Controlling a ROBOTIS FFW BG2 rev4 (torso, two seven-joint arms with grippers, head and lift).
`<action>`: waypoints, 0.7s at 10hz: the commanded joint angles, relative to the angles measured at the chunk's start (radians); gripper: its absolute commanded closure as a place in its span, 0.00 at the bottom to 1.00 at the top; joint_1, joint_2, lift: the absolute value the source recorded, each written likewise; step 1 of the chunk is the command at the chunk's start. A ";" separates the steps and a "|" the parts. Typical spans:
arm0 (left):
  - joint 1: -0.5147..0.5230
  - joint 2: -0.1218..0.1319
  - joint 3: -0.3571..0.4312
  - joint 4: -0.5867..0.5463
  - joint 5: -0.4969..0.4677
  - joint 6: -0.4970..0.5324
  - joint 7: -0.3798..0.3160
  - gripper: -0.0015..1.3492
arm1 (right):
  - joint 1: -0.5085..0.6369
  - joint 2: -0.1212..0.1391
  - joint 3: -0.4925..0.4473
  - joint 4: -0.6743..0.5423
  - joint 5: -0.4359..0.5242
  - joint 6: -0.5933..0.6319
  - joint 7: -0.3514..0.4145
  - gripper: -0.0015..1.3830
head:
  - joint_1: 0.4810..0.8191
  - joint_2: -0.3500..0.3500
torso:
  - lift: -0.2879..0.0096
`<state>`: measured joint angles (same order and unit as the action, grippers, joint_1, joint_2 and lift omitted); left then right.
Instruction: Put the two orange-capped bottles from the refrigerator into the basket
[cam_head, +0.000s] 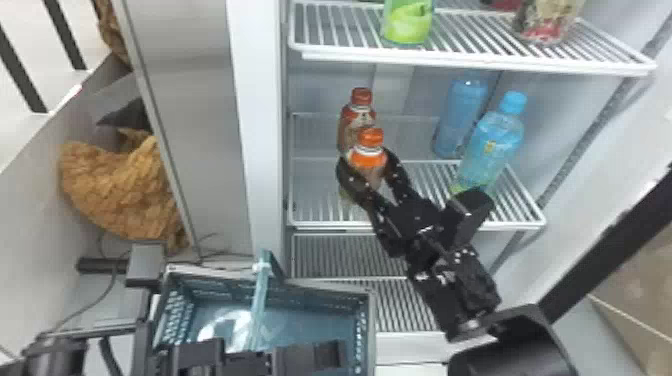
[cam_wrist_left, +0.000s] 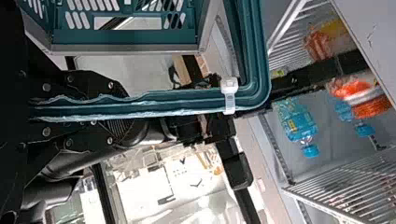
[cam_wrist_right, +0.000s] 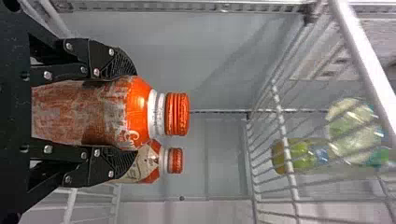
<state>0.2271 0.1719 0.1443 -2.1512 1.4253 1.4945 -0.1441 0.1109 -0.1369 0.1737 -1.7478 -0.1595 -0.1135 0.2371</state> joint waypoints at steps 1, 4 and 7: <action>-0.001 0.001 -0.001 0.000 -0.001 0.000 0.000 0.85 | 0.090 -0.001 -0.060 -0.173 -0.018 0.067 0.016 0.71 | 0.63 0.31 | 0.00; 0.006 0.000 0.005 0.000 0.001 0.000 0.000 0.85 | 0.279 -0.001 -0.172 -0.484 -0.038 0.332 0.116 0.71 | 0.63 0.23 | 0.00; 0.006 0.003 0.005 0.000 0.001 0.000 0.000 0.85 | 0.404 0.005 -0.202 -0.686 -0.032 0.590 0.212 0.71 | 0.63 0.21 | 0.00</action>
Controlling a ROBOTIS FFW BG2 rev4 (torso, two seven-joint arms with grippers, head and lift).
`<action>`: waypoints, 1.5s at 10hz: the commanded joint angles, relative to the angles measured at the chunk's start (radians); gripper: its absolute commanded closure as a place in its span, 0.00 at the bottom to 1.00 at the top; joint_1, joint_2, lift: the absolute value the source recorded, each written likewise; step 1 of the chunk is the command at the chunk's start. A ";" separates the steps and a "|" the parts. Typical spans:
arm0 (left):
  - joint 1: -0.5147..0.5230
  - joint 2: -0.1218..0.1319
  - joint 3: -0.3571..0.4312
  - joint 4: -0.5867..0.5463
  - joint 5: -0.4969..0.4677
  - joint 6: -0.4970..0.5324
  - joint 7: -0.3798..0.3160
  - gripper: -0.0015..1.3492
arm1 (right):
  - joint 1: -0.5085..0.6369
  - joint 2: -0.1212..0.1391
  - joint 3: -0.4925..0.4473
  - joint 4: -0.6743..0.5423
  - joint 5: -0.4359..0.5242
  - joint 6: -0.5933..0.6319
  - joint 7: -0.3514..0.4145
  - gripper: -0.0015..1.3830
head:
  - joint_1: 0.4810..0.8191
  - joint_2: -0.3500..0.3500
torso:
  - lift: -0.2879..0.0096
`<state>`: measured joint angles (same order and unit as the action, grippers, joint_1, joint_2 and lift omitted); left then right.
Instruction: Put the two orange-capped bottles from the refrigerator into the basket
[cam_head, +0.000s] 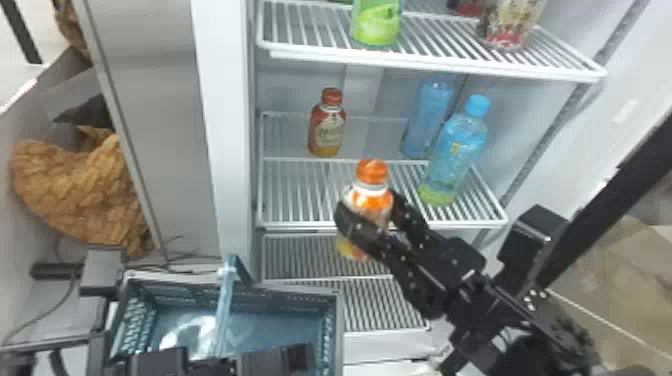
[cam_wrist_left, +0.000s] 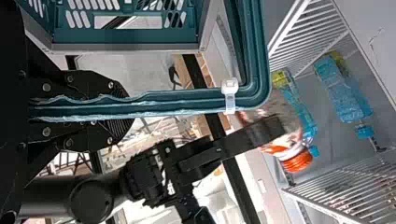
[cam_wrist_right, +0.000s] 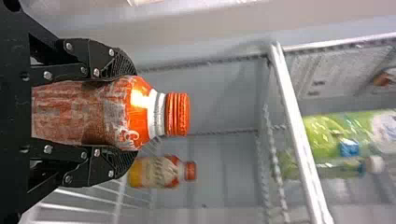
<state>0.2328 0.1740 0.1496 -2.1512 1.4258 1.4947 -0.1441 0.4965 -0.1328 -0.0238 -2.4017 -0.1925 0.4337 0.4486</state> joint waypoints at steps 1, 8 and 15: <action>0.000 0.001 0.002 0.000 0.000 0.000 0.000 0.85 | 0.038 0.002 -0.006 -0.066 -0.003 0.101 0.028 0.71 | 0.63 0.22 | 0.00; -0.002 -0.001 0.004 0.000 -0.004 0.000 0.000 0.85 | -0.045 -0.028 0.060 0.007 -0.117 0.354 0.193 0.71 | 0.63 0.38 | 0.00; -0.007 -0.001 -0.002 0.000 -0.002 0.000 0.000 0.85 | -0.192 -0.060 0.088 0.142 -0.061 0.553 0.354 0.18 | 0.63 0.42 | 0.00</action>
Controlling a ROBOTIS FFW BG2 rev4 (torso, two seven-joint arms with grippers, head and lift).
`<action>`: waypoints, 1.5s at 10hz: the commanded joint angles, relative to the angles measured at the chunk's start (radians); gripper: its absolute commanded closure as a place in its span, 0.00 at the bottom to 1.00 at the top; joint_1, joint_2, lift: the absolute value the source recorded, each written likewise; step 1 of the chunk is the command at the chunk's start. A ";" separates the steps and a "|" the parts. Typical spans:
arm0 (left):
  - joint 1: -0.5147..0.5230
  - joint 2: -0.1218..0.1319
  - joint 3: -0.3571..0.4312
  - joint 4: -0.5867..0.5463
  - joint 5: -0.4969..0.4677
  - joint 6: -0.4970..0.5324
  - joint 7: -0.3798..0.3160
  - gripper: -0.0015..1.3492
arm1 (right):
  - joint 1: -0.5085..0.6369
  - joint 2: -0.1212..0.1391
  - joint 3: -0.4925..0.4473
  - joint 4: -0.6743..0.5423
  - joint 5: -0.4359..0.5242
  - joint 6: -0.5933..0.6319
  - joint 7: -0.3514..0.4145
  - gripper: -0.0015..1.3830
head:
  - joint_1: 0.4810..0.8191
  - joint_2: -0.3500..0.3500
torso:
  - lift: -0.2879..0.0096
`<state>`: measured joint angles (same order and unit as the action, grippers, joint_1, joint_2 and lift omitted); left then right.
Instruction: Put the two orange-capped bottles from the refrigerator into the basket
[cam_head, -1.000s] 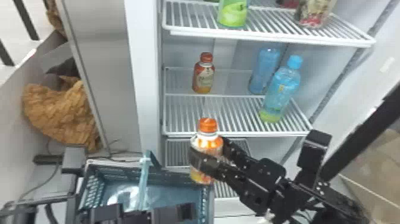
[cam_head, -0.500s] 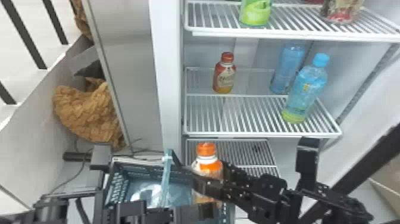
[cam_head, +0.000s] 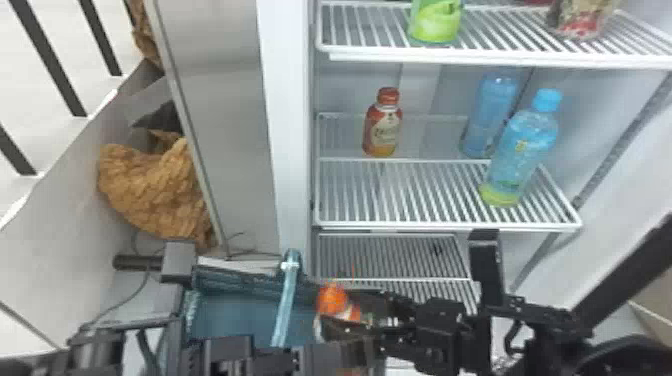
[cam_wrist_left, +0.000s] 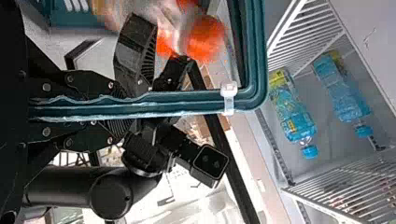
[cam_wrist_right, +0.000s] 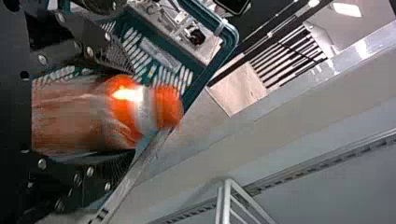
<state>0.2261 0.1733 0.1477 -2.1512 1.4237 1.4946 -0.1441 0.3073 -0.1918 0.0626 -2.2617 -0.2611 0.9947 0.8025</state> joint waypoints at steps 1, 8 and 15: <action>0.002 0.000 0.002 0.000 0.000 0.000 0.000 0.85 | -0.003 -0.001 -0.001 0.005 0.008 -0.023 0.000 0.07 | 0.63 0.42 | 0.00; 0.002 -0.001 0.004 0.000 0.006 0.005 0.000 0.85 | 0.004 0.022 -0.035 -0.032 0.032 -0.411 -0.166 0.08 | 0.63 0.36 | 0.00; 0.017 -0.003 0.004 -0.005 0.018 0.002 -0.005 0.85 | -0.069 0.066 0.079 0.263 0.016 -0.951 -0.577 0.08 | 0.63 0.24 | 0.00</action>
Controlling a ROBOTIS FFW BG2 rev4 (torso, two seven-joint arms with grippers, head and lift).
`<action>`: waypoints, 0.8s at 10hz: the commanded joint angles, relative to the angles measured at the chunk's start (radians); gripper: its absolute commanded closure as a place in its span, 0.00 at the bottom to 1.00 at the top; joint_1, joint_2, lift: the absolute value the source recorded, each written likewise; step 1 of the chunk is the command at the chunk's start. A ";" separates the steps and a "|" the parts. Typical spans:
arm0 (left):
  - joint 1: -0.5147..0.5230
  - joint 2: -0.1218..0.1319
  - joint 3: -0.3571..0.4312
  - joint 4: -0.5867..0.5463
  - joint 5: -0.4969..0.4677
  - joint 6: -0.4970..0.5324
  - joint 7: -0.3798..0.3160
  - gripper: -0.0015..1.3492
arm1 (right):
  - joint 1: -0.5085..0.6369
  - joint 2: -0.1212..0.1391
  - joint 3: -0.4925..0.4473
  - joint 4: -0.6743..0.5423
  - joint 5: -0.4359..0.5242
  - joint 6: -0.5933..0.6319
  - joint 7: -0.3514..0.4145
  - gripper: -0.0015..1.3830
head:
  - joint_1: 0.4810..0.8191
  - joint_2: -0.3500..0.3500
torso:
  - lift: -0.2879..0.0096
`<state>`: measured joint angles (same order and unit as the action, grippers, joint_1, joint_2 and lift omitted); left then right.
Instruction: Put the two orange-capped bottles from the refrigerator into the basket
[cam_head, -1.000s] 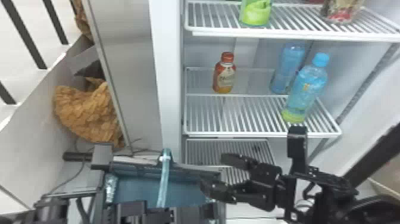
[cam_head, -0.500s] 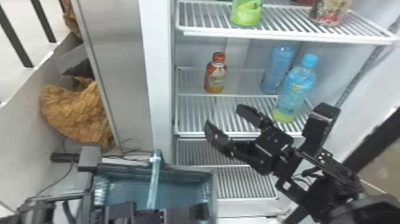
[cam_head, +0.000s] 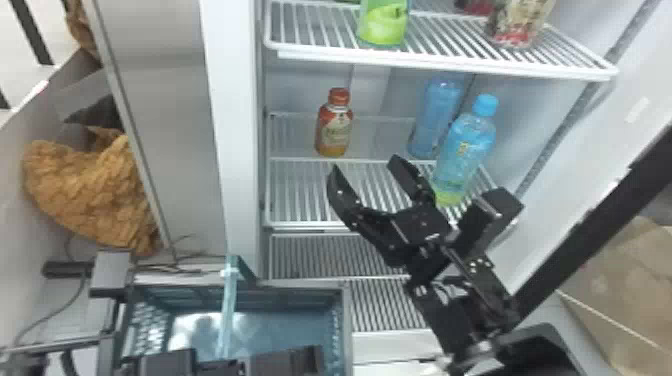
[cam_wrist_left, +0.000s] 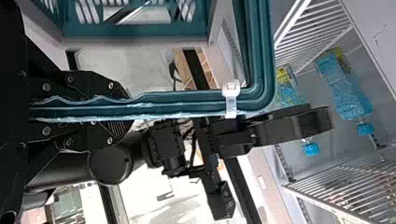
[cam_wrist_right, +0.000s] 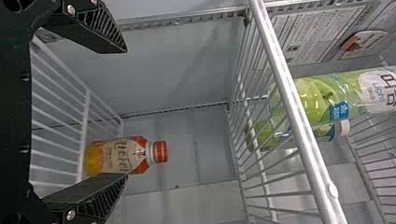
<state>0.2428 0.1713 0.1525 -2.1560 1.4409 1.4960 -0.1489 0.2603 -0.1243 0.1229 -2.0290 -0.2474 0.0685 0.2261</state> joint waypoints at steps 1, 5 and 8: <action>0.000 -0.003 -0.003 0.000 0.005 0.001 0.000 0.85 | -0.059 -0.001 0.043 0.069 0.010 -0.044 -0.028 0.08 | 0.63 0.26 | 0.00; 0.000 -0.003 -0.007 0.000 0.005 0.004 0.000 0.85 | -0.177 0.002 0.075 0.190 0.088 -0.083 -0.110 0.08 | 0.63 0.29 | 0.00; 0.003 -0.003 -0.009 0.000 0.011 0.004 0.000 0.85 | -0.246 0.008 0.093 0.258 0.126 -0.081 -0.163 0.08 | 0.63 0.29 | 0.00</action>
<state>0.2431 0.1688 0.1446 -2.1561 1.4502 1.4996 -0.1488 0.0300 -0.1186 0.2114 -1.7880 -0.1292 -0.0124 0.0649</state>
